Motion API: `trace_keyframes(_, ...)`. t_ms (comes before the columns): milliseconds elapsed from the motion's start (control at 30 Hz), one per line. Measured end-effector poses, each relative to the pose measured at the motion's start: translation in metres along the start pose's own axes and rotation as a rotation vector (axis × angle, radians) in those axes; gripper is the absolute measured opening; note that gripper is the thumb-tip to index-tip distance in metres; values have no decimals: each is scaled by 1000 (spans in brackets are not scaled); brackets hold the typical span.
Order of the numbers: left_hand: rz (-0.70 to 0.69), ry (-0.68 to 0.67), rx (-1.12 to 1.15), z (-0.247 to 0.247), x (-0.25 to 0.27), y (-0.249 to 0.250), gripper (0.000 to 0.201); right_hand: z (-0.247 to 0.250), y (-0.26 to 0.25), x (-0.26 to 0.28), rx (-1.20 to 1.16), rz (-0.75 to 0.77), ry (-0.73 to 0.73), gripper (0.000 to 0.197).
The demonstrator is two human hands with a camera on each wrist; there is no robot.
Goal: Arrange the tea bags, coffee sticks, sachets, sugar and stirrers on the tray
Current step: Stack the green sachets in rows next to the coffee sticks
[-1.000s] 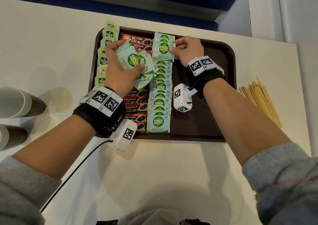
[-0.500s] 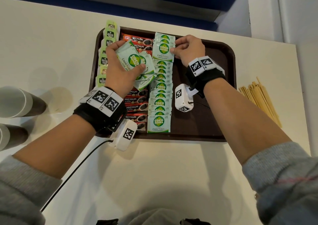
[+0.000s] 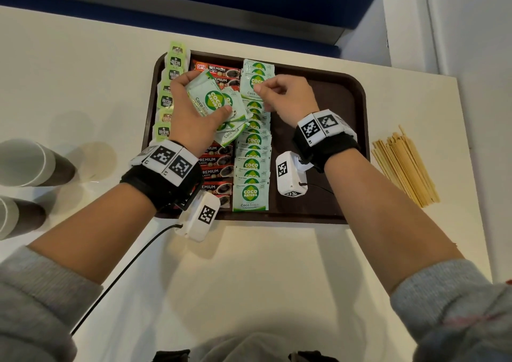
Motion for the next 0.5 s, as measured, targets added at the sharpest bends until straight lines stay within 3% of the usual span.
trace_keyframes(233, -56, 41, 7, -2, 6, 3, 62, -8, -6, 24, -110, -59, -302, 33)
trace_keyframes(400, -48, 25, 54, -2, 9, 2, 60, -8, -10, 29, -251, -92, -324, 16)
trace_keyframes(500, -24, -3, 67, -1, 10, 1, 61, -9, -9, 29, -304, -115, -308, 15)
Point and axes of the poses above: each hand's wrist, its own x-axis away from the middle knuckle, its own z-axis out of the back of the hand, y = z × x, the point moved 1 cm from there along -x, towards the middle knuckle, and after that the axes turned 6 degrees about y, right-handed, at the moved point
